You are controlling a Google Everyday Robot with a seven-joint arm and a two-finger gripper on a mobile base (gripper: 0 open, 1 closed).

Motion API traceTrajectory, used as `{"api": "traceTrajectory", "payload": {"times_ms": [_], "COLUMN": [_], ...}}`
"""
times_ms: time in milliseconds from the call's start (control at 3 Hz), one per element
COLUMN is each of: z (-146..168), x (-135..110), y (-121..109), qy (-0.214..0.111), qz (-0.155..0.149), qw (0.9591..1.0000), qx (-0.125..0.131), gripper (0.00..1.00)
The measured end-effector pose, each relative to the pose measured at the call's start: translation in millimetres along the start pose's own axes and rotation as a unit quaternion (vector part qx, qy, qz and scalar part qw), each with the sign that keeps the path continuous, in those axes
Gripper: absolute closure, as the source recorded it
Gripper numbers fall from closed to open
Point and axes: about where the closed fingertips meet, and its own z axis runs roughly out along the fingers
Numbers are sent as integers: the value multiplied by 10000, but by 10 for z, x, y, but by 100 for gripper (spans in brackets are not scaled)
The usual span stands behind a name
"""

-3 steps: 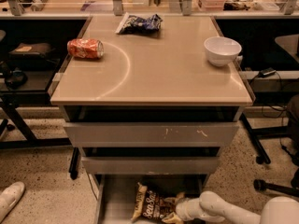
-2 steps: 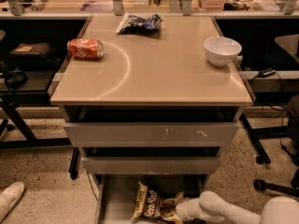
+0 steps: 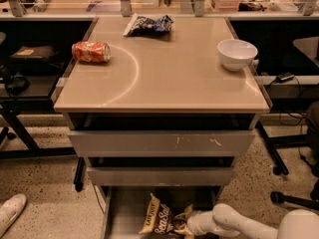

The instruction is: Pick brown chip bag from bottom drawer and place on counter

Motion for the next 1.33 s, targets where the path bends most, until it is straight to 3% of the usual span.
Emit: {"api": "traceTrajectory", "payload": {"times_ms": [667,1000,1333], "z": [-18,-184,-924], "x": [-19,-142,-654], "y": [0,46,88], "qy": [-1,-23,-55], "qz": [0,-102,-658], "qw": [10000,9999,9974], "qx": [0,19,283], "gripper": [100,100,100]}}
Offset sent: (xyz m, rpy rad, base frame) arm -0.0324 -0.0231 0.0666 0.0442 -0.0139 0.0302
